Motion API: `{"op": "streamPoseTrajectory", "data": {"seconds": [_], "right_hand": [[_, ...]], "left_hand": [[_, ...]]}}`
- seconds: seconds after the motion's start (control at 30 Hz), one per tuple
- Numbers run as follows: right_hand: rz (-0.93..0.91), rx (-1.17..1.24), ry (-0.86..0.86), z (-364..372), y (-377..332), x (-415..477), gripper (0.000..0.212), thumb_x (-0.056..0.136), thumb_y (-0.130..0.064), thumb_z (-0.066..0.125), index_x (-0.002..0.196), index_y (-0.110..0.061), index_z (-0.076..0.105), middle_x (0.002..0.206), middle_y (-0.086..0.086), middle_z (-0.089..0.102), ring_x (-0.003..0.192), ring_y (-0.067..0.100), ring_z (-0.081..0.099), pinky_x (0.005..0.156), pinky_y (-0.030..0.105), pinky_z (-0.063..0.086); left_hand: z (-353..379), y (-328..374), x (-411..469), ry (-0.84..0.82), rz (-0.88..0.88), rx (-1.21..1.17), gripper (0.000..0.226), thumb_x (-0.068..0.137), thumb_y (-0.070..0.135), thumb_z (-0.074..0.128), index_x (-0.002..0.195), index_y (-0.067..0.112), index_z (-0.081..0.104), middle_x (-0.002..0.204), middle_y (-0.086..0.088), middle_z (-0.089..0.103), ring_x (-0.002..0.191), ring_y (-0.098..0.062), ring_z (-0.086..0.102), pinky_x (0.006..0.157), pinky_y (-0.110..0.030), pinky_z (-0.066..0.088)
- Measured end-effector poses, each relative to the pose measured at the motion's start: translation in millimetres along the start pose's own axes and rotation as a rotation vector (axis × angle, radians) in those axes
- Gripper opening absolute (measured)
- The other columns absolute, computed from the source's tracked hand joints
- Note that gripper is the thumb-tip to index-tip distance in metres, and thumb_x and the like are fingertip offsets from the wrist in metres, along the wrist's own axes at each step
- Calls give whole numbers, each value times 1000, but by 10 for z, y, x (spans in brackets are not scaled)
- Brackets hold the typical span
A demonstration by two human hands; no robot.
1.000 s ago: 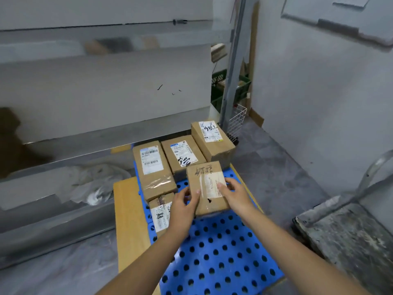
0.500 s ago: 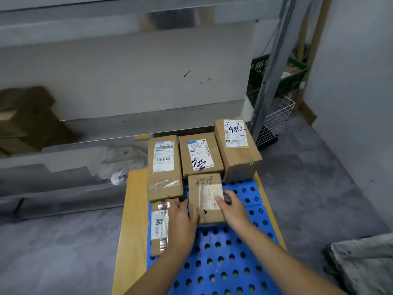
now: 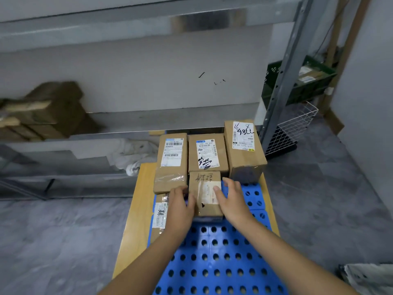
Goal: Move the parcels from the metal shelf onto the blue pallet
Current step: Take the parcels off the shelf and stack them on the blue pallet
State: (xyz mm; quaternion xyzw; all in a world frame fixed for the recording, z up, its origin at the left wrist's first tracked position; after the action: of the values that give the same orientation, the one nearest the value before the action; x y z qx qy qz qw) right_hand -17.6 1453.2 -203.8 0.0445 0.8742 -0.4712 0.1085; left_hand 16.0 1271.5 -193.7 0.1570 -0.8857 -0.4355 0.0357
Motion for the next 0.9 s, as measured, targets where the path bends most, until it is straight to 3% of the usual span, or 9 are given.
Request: {"op": "streamPoseTrajectory", "data": {"seconds": [0.13, 0.23, 0.33, 0.6, 0.9], "right_hand": [[-254, -147, -66, -69, -774, 46, 50, 98, -41, 44, 141, -14, 40, 139, 3, 40, 130, 18, 39, 105, 33, 35], [-370, -322, -180, -7, -1322, 34, 43, 99, -39, 41, 130, -11, 52, 132, 8, 51, 121, 24, 49, 97, 36, 41], [-415, -506, -243, 92, -1757, -19, 46, 98, -43, 41, 129, -10, 51, 131, 12, 53, 119, 28, 51, 95, 39, 44], [-551, -560, -271, 667, -2899, -353, 50, 97, -42, 46, 132, -5, 49, 134, 14, 48, 123, 30, 48, 102, 39, 40], [-678, -647, -281, 2149, -4064, -994, 52, 97, -44, 46, 130, -4, 50, 135, 16, 53, 125, 30, 49, 101, 39, 41]], "left_hand": [[-220, 395, 65, -71, 190, 121, 28, 98, 23, 52, 124, 12, 55, 122, 0, 52, 115, -13, 48, 98, -25, 39], [-599, 652, 77, -119, 337, 333, 38, 99, 30, 48, 132, 11, 51, 132, 0, 51, 124, -15, 46, 104, -30, 37], [-1154, 822, 74, -77, 433, 558, 44, 99, 36, 48, 136, 12, 47, 137, -1, 49, 128, -17, 44, 106, -29, 32], [-2871, 599, -58, 158, 336, 645, 55, 97, 41, 49, 143, 10, 39, 145, -4, 43, 134, -19, 38, 108, -27, 26], [-4393, -249, -316, 215, 320, 714, 58, 96, 42, 48, 144, 12, 38, 146, -3, 42, 135, -19, 37, 113, -30, 26]]}}
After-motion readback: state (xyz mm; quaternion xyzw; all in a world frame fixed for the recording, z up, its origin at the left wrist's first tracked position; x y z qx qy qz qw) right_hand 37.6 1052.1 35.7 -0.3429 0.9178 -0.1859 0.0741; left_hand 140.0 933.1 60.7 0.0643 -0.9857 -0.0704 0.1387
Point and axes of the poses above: each hand's wrist, its own x-axis towards the middle knuckle, its own z-axis out of the palm, y = z × x, the point moved 9 cm from there along x, towards the middle knuckle
